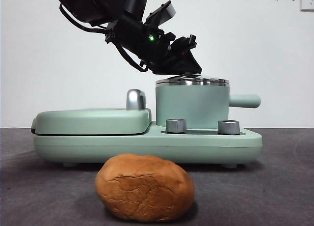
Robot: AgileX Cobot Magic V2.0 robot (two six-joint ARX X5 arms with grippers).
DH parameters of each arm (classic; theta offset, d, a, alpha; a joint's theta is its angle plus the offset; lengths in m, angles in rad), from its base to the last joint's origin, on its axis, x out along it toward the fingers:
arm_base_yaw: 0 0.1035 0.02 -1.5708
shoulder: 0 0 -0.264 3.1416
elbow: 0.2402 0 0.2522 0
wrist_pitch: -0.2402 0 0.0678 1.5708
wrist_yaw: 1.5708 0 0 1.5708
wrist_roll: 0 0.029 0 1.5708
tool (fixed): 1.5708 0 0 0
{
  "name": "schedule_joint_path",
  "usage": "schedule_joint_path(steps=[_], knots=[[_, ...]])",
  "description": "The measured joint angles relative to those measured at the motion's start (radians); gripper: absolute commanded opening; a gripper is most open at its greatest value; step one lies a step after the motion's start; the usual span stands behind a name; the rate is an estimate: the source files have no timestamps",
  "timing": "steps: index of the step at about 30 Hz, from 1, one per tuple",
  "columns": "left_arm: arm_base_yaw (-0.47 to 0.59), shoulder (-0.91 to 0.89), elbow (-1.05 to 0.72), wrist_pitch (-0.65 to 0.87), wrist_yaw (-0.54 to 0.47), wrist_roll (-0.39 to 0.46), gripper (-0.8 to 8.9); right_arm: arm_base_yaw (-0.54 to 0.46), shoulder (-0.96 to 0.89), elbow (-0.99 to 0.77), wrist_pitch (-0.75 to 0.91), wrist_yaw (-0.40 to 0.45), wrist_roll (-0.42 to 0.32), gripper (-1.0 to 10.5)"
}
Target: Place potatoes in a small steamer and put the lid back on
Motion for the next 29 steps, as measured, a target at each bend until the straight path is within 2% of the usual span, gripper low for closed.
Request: schedule_joint_path(steps=[16,29], knots=[[0.0,-0.029,0.0,-0.018,-0.011,0.02,0.15,0.0,0.0,0.0,0.0,0.0,0.0,2.9],[0.026,-0.288,0.0,-0.067,-0.036,0.045,0.15,0.024,0.0,0.0,-0.016,0.0,0.005,3.0]])
